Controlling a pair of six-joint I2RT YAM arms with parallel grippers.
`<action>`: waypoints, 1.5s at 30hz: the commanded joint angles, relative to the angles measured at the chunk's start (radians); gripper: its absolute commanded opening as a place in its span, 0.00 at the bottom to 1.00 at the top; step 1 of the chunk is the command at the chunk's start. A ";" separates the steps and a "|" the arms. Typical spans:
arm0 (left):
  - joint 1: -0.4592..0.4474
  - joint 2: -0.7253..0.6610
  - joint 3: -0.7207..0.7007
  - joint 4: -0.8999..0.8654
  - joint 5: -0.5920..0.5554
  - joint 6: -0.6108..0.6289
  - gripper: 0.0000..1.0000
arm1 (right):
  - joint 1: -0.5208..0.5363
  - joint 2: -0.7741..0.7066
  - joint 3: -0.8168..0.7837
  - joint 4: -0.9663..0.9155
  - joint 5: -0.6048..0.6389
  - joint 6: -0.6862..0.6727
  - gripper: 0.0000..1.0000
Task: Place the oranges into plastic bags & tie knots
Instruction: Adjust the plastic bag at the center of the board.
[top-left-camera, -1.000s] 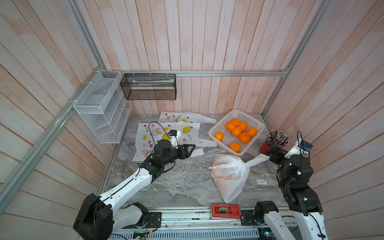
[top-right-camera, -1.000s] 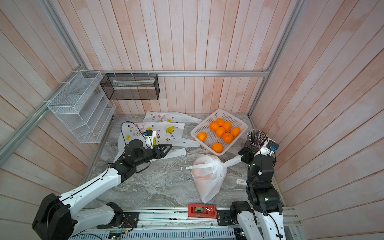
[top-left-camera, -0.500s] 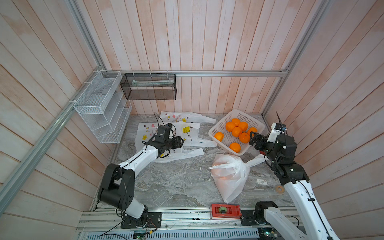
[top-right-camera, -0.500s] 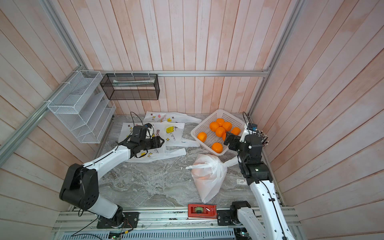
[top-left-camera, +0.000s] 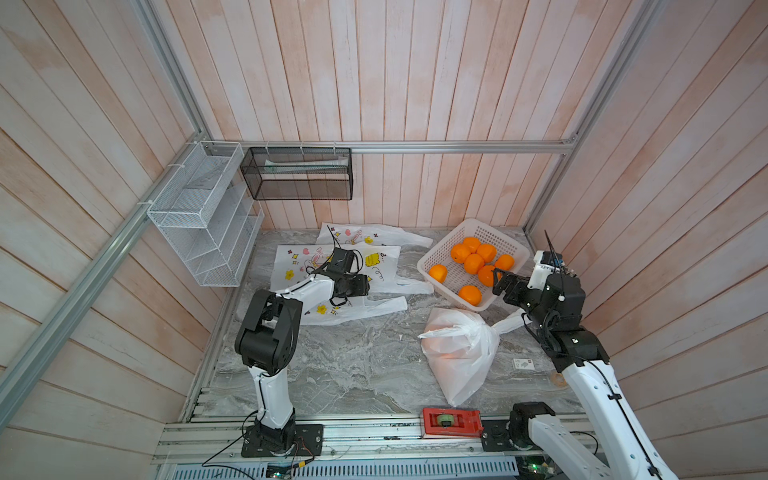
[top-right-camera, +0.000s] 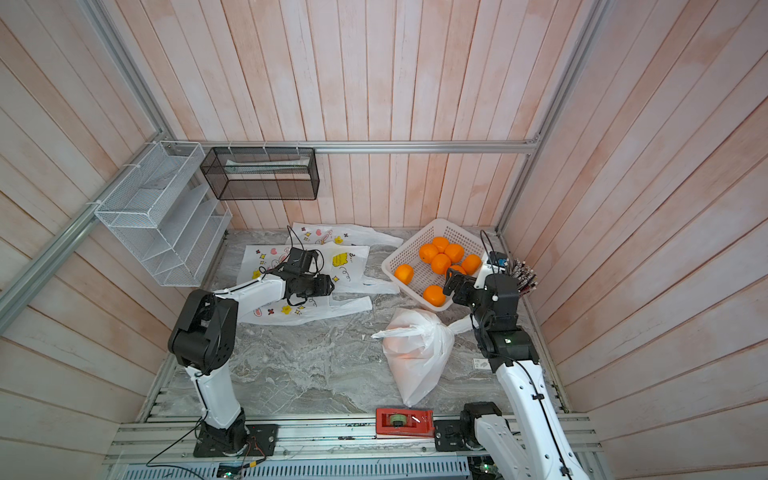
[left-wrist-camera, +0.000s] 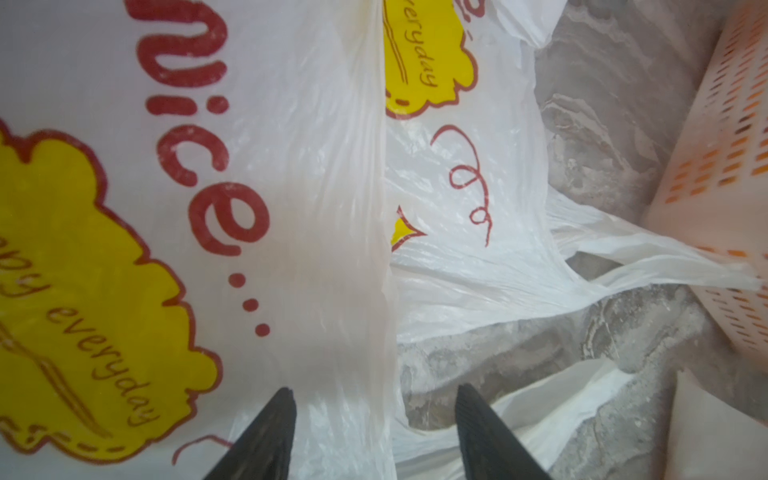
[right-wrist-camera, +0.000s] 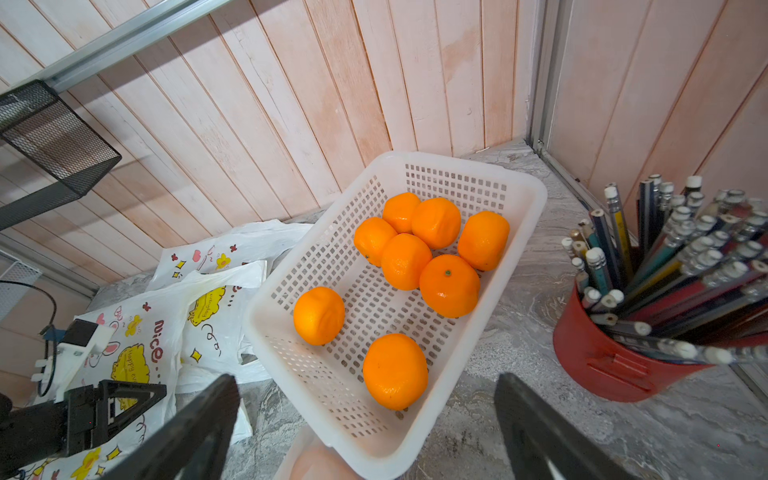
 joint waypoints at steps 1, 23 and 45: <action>0.002 0.040 0.046 -0.007 -0.036 0.027 0.58 | -0.004 -0.010 -0.015 0.024 0.015 -0.013 0.98; 0.008 0.138 0.090 0.006 -0.038 0.029 0.24 | -0.003 -0.017 -0.052 0.032 0.036 -0.027 0.98; 0.126 -0.393 -0.194 0.149 0.212 -0.146 0.00 | -0.004 0.121 0.040 0.002 -0.069 -0.046 0.98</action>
